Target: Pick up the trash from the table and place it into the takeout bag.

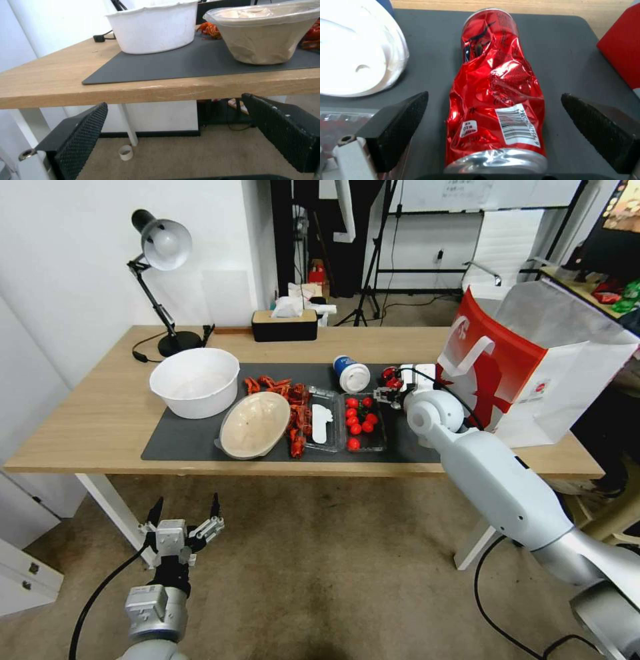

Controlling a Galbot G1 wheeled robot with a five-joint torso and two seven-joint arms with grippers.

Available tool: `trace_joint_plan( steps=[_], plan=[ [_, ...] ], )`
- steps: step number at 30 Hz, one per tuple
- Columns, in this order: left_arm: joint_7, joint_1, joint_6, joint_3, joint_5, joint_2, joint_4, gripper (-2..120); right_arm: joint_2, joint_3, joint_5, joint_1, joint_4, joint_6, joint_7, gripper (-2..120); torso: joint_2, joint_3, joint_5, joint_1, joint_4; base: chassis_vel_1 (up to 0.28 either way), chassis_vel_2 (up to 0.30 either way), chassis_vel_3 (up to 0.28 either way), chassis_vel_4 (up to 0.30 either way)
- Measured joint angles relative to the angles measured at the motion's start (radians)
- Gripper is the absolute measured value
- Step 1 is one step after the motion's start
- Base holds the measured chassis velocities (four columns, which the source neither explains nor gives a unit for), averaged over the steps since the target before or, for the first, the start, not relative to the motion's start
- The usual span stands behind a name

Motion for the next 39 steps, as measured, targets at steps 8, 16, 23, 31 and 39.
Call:
trace_joint_plan(
  steps=[8, 16, 23, 31, 39],
  plan=[
    [0.0, -0.01, 0.003, 0.005, -0.002, 0.001, 0.013, 100, 0.014, 0.002, -0.003, 0.0, -0.037, -0.007, 0.012, 100, 0.0, 0.0, 0.0002, 0.0, 0.0, 0.0, 0.0, 0.0, 0.0],
    [0.0, -0.008, 0.003, 0.005, -0.002, -0.001, 0.013, 100, 0.015, 0.007, -0.005, -0.005, -0.042, -0.011, 0.008, 100, 0.0, 0.0, 0.0001, 0.0, 0.0, 0.0, 0.0, 0.0, 0.0],
    [0.0, -0.002, 0.003, 0.005, 0.003, -0.006, 0.009, 100, 0.015, 0.012, -0.007, -0.017, -0.034, -0.009, 0.009, 100, 0.0, 0.0, 0.0001, 0.0, 0.0, 0.0, 0.0, 0.0, 0.0],
    [0.0, 0.002, 0.003, 0.008, 0.007, -0.01, 0.002, 100, 0.009, 0.013, -0.007, -0.03, -0.015, -0.009, 0.01, 95, 0.0, 0.0, 0.0002, 0.0, 0.0001, 0.0, 0.0, 0.0, 0.0],
    [0.0, 0.004, 0.003, 0.01, 0.011, -0.015, -0.001, 100, 0.001, 0.02, -0.004, -0.042, -0.002, -0.009, 0.006, 73, 0.0, 0.0, 0.0003, 0.0, 0.001, 0.0, 0.0, 0.0, 0.0]
  ],
)
